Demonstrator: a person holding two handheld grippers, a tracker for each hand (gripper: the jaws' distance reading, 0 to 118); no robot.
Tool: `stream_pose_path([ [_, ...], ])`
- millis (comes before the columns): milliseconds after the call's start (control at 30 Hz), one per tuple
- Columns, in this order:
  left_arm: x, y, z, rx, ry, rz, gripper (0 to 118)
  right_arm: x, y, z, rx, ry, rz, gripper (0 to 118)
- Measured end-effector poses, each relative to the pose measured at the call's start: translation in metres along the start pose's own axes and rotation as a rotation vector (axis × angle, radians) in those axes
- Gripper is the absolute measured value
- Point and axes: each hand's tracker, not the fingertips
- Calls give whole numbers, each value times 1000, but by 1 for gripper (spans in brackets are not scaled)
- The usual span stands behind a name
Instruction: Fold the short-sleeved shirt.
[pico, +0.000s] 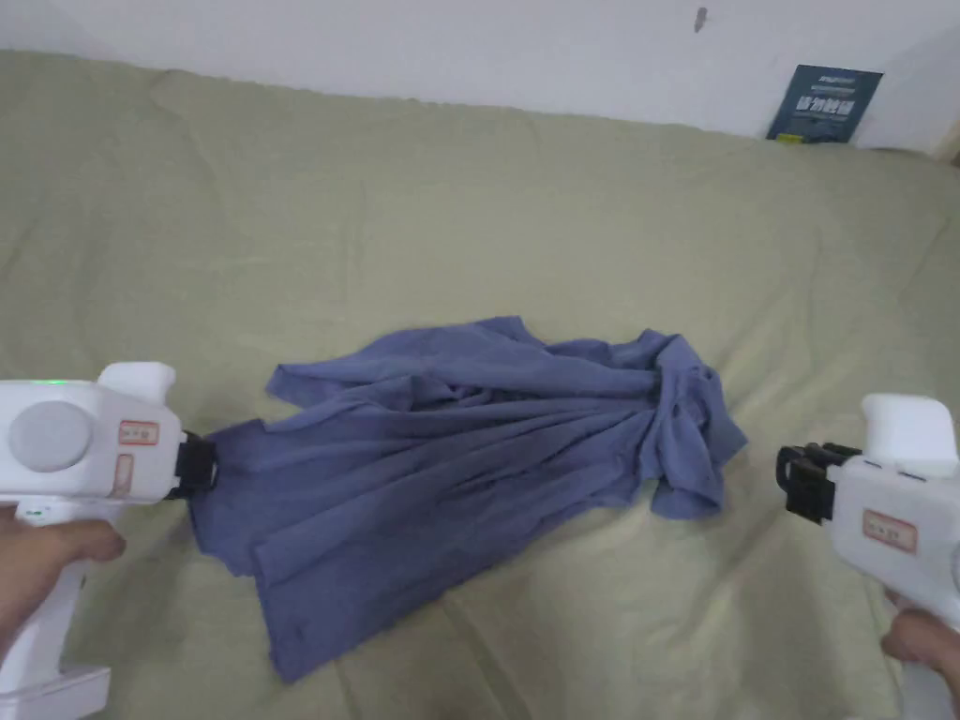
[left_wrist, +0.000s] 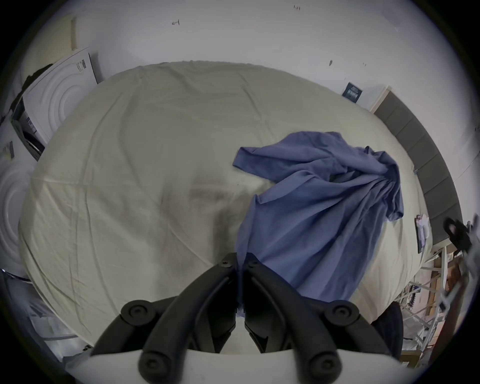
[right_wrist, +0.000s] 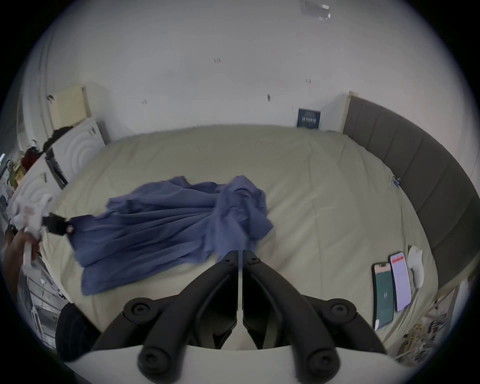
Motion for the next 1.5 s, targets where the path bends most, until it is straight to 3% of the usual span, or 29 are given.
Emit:
stream_pose_path([
  [133,-7,-1,-3,25,-41,24,1,33,57,-71,-120,-21,-53,4],
  [167,-9,-1,-4,28,-56,29,1,41,70,-88,-120,-37,-88,19],
  [200,-10,0,-6,25,-59,32,1,47,80,-102,-125,-51,-107,50],
  [233,-11,0,-7,27,-60,33,1,52,88,-115,-157,-59,-122,92],
  [267,-12,0,-8,31,-64,35,1,57,94,-131,-215,-64,-145,118],
  [400,-14,4,-10,45,-94,54,1,64,105,-163,-243,-123,-182,118],
  [567,-15,8,-13,55,-107,61,1,58,92,-208,-301,-182,-164,118],
  [633,-14,9,-15,52,-106,55,1,62,89,-230,-310,-178,-158,116],
  [667,-14,11,-17,51,-103,52,1,59,88,-235,-308,-178,-148,104],
  [700,-14,12,-18,49,-103,49,1,56,88,-238,-292,-173,-131,84],
  [767,-15,13,-23,49,-98,51,1,44,87,-239,-303,-158,-96,31],
  [800,-15,13,-25,49,-95,49,1,40,85,-242,-346,-144,-86,21],
  [867,-14,13,-30,54,-44,31,1,33,83,-237,-325,-108,-79,18],
  [933,-14,13,-36,62,-10,16,1,39,86,-233,-328,-106,-92,2],
  [1000,-17,14,-44,47,-3,34,1,47,91,-220,-295,-82,-149,2],
  [1167,-15,16,-41,86,35,32,0,67,108,-159,-161,-12,-185,1],
  [1300,-15,28,-20,162,1,104,0,64,124,-98,-64,8,-164,1],
  [1500,3,47,27,324,63,56,0,60,156,-27,61,36,-126,1],
])
